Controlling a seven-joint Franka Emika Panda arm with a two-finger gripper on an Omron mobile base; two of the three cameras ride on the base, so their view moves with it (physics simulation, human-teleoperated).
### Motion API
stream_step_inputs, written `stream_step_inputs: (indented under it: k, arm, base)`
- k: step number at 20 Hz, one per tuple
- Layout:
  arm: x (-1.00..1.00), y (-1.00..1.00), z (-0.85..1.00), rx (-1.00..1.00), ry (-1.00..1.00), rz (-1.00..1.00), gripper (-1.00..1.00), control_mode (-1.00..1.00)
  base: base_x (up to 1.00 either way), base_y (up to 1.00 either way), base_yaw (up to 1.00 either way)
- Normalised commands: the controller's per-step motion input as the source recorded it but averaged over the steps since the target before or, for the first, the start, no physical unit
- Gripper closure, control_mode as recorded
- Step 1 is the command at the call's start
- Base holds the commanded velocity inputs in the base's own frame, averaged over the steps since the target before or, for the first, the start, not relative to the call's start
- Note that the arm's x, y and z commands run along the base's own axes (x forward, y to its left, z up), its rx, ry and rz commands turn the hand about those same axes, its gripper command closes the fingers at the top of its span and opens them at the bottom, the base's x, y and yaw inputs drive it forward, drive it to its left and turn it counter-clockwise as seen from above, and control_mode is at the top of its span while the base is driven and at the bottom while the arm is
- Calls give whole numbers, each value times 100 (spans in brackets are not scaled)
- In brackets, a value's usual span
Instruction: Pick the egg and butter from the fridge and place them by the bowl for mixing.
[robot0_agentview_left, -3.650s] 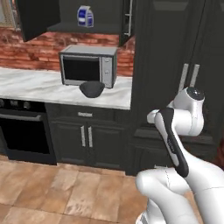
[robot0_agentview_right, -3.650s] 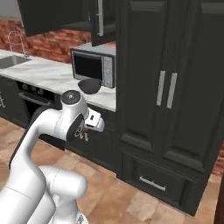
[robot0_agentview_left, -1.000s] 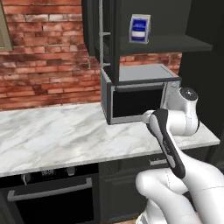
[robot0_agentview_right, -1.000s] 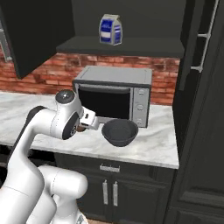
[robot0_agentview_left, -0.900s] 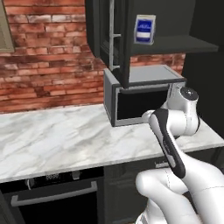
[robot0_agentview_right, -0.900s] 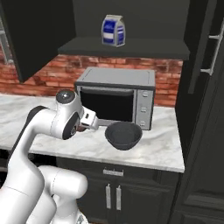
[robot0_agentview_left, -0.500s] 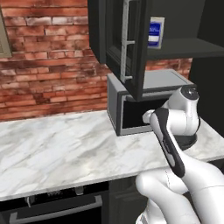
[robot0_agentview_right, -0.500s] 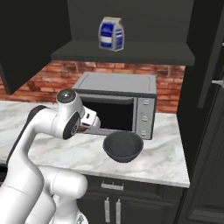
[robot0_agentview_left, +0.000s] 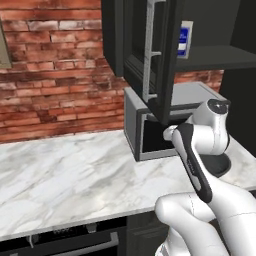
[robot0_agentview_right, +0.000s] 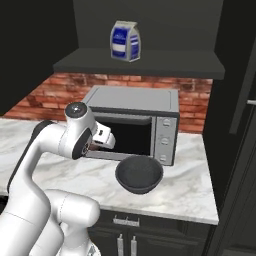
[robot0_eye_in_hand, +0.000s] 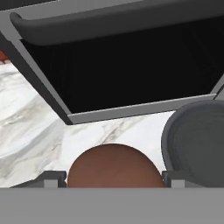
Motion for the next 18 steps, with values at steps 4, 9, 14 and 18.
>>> stream_step_inputs:
  k: [4, 9, 14, 18]
  arm:
    - [0, 0, 0, 0, 0, 0, 100, 100]
    - [0, 0, 0, 0, 0, 0, 100, 100]
    - [0, 0, 0, 0, 0, 0, 100, 100]
    - [0, 0, 0, 0, 0, 0, 100, 100]
  base:
    - [32, -2, 0]
    - [1, -1, 0]
    - [0, 0, 0]
    - [-1, 0, 0]
